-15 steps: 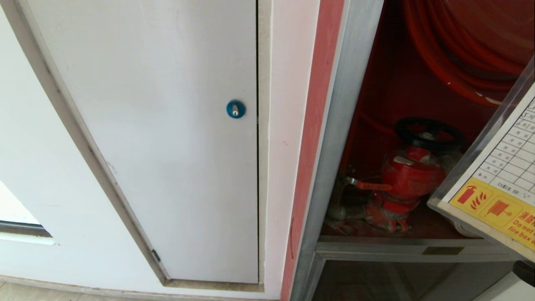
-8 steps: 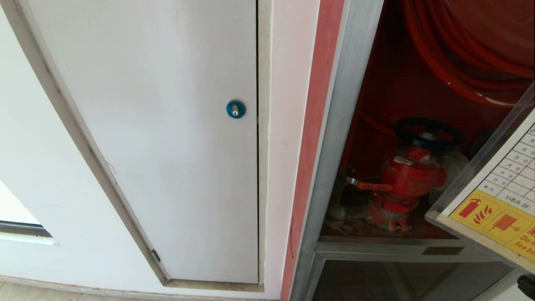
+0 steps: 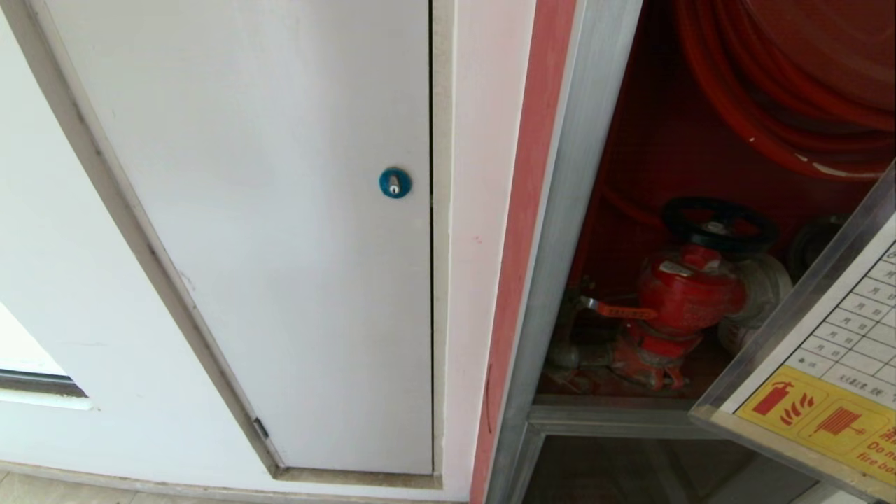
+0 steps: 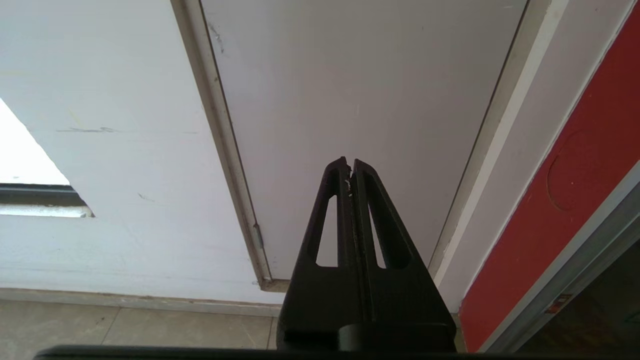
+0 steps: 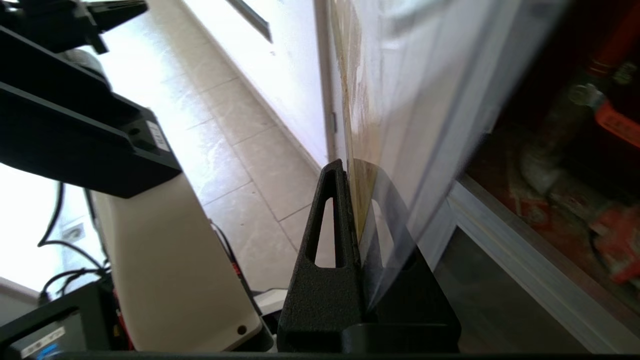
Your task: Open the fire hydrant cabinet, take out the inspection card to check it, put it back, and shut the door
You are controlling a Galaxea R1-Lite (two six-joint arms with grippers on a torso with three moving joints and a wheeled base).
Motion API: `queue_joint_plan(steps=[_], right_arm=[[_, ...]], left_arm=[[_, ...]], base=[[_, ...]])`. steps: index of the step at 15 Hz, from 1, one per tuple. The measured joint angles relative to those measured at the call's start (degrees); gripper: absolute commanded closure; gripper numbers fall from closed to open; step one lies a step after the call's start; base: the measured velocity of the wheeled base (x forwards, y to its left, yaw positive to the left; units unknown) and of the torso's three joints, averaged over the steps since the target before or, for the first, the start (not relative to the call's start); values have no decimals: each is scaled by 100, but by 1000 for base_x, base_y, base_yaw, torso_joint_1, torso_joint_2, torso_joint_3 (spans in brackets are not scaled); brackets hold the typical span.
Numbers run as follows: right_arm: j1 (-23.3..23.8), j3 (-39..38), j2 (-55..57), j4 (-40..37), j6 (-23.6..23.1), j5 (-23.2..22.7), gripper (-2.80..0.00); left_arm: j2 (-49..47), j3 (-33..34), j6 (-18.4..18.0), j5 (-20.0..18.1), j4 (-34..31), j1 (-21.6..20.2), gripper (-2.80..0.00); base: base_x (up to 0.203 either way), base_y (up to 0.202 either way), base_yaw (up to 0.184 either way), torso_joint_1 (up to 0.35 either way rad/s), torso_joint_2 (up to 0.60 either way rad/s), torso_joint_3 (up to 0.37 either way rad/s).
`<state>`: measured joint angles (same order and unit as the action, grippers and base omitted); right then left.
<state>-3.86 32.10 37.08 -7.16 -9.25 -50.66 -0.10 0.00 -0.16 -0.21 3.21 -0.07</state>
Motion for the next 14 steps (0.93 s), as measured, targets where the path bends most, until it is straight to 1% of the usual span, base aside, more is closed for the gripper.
queue_joint_plan(steps=[2,5,7,11,14], right_arm=[[-274,153,265,18,-40,4,0],[-629,295,711,20,-336,8,0],[-901,415,988,20,-447,17,0],[-1409,812,1506,18,-466,130,0],[-1687,1097,1909,18,-478,222,0]], left_arm=[[0,0,-2,-1,1,0,0],[0,0,0,0,1,0,0],[0,0,-3,0,1,0,0],[0,0,-2,-1,1,0,0],[0,0,-2,-1,-1,0,0]], base=[[0,0,0,0,0,0],[0,0,0,0,0,0],[0,0,0,0,0,0],[0,0,0,0,0,0],[0,0,0,0,0,0]])
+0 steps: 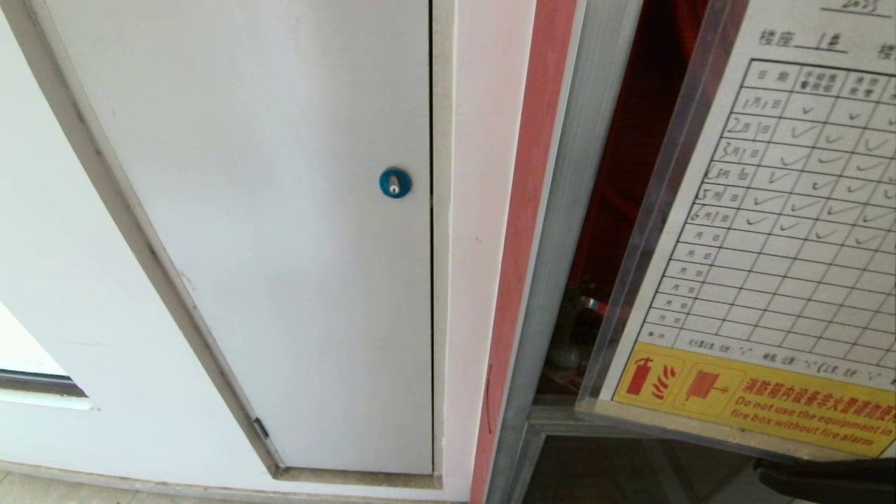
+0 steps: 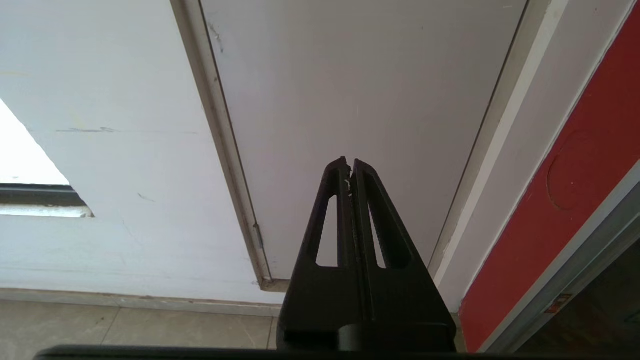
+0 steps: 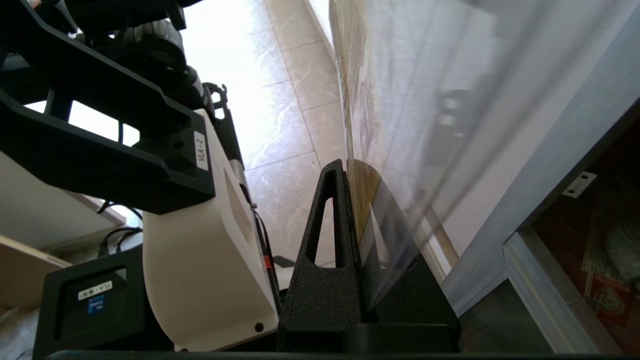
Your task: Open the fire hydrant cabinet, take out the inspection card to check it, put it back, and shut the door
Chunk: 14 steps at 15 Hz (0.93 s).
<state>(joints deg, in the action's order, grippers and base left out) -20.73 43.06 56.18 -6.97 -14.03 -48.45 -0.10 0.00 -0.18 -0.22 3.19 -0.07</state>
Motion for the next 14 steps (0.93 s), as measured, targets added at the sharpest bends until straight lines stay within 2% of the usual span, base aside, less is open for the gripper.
queue_joint_plan(steps=[3,8,14], right_arm=[[-279,246,316,0,-34,127,0],[-912,559,757,6,-149,634,0],[-1221,1043,1235,37,-169,667,0]], left_arm=[[0,0,0,1,0,0,0],[0,0,-2,0,2,0,0],[0,0,2,0,0,0,0]], base=[[0,0,0,0,0,0],[0,0,0,0,0,0],[0,0,0,0,0,0]])
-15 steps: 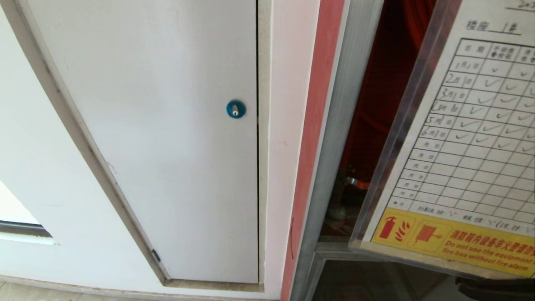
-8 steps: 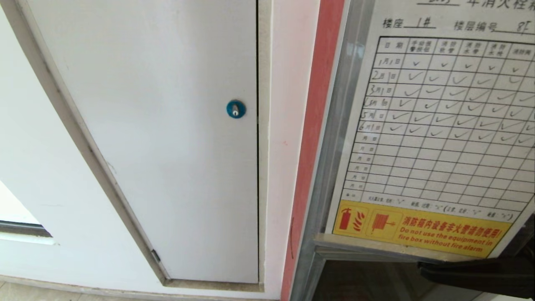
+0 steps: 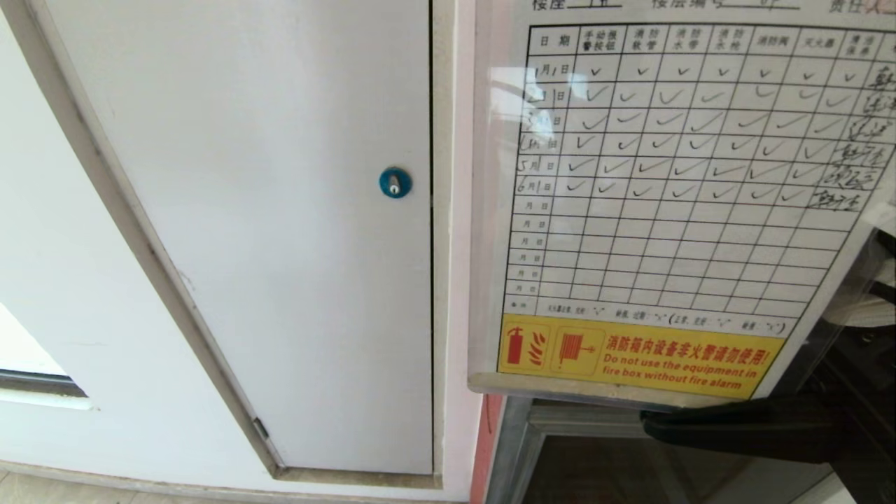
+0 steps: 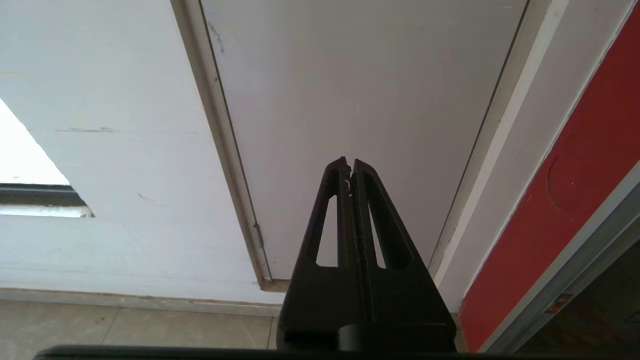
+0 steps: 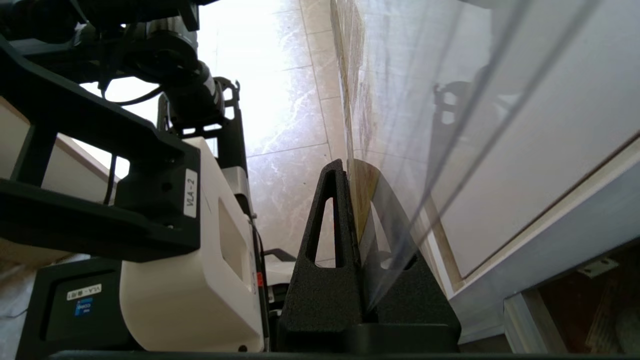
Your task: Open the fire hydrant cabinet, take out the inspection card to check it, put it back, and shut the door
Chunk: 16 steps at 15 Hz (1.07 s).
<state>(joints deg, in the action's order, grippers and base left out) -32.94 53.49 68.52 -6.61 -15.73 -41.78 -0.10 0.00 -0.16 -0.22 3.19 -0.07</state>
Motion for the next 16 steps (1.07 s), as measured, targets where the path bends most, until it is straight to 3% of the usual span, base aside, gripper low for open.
queue_joint_plan(steps=[16], right_arm=[[-474,865,845,40,10,16,0]], left_arm=[[0,0,-2,0,2,0,0]], base=[[0,0,0,0,0,0]])
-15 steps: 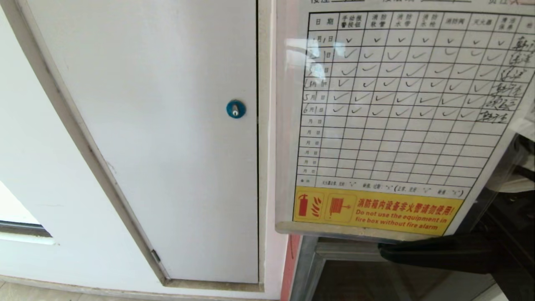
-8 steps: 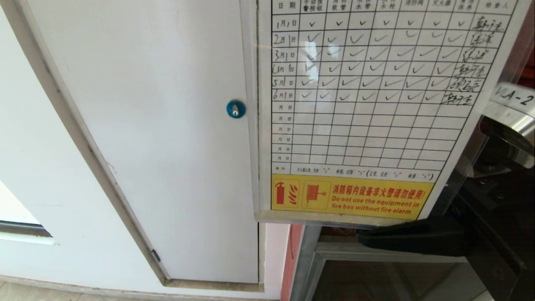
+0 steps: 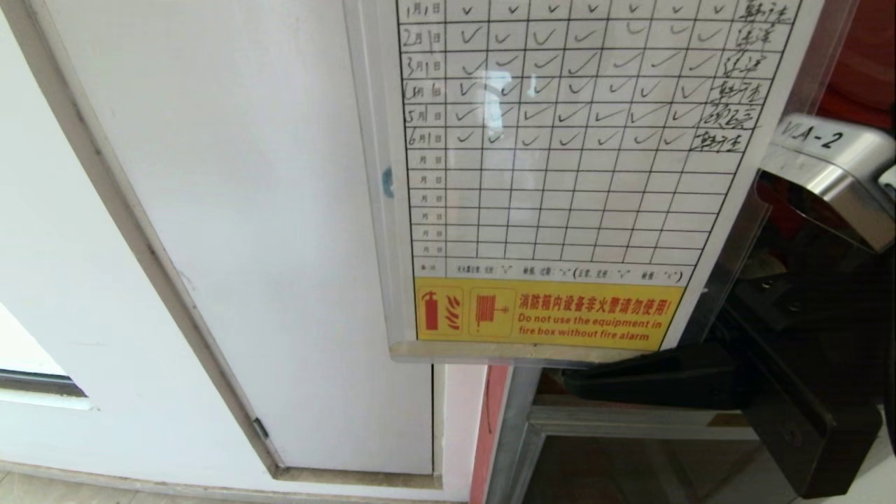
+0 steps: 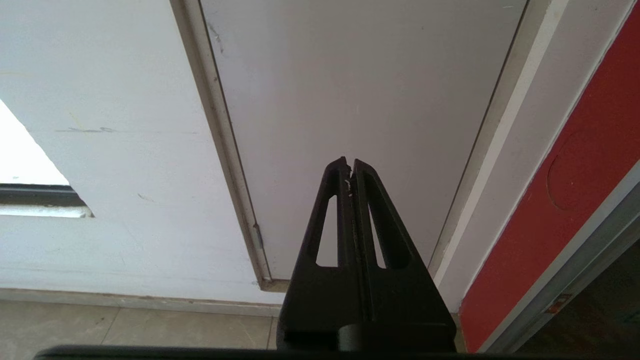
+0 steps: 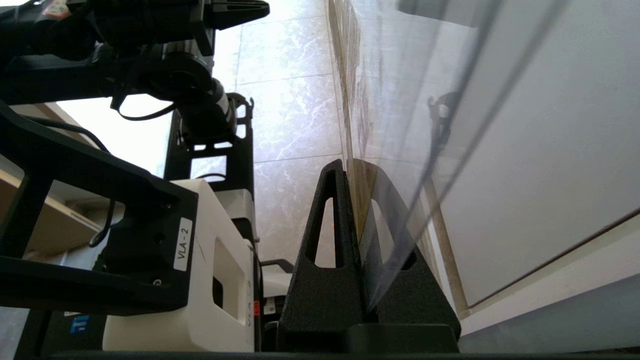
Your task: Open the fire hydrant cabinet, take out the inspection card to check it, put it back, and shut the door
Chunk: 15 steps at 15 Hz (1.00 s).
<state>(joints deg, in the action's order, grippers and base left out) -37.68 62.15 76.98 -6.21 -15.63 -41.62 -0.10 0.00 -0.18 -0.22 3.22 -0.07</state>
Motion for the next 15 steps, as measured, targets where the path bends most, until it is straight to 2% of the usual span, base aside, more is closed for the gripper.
queue_joint_plan(steps=[15], right_arm=[[-53,-283,91,2,9,-10,0]], left_arm=[[0,0,2,0,-2,0,0]], base=[[0,0,0,0,0,0]])
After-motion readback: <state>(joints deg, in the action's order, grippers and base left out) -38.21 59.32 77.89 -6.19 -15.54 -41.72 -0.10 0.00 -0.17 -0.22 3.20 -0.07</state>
